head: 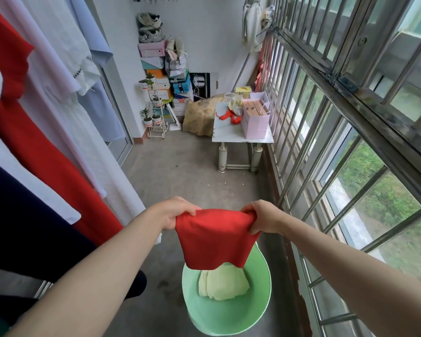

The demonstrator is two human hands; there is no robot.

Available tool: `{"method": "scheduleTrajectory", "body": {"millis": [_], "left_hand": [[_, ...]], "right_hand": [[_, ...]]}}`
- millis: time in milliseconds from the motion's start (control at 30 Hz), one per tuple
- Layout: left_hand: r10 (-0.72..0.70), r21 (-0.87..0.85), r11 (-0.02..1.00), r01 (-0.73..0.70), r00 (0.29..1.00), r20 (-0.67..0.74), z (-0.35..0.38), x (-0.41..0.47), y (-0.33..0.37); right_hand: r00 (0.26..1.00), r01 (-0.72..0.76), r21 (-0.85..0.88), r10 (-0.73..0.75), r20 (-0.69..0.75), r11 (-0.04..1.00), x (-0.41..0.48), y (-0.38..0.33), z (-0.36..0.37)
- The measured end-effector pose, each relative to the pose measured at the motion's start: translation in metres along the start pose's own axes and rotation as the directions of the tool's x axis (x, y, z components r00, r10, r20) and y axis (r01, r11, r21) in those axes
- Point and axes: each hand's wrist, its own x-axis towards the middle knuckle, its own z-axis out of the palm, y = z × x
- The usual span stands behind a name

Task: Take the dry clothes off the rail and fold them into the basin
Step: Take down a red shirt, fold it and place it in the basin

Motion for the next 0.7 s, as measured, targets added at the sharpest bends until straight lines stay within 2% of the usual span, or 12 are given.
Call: {"method": "scheduleTrajectory", "body": {"millis": [133,333,500,600,700], "left_hand": [[-0.013,-0.010,1.000,0.013,1.000,0.010,0.000,-0.004,0.003],[-0.021,0.000,1.000,0.021,1.000,0.023,0.000,-0.007,0.010],[-0.032,-0.022,0.999,0.033,0.999,0.039,-0.002,-0.007,0.011],[-0.044,0.004,0.999,0.044,0.998,0.054,-0.002,-0.008,0.010],[-0.048,-0.016,0.999,0.049,0.997,0.062,-0.005,-0.008,0.010]], "right_hand": [[0.990,0.005,0.045,0.001,-0.139,0.999,0.000,0.004,-0.003],[0.966,0.039,0.136,-0.002,-0.258,0.990,0.003,0.005,0.001],[0.952,-0.045,0.285,0.128,-0.278,0.957,0.013,0.016,0.007],[0.939,-0.065,0.399,0.191,-0.285,0.915,0.018,0.023,0.013],[0.946,0.044,0.590,0.156,-0.284,0.806,0.015,0.022,0.013]]}}
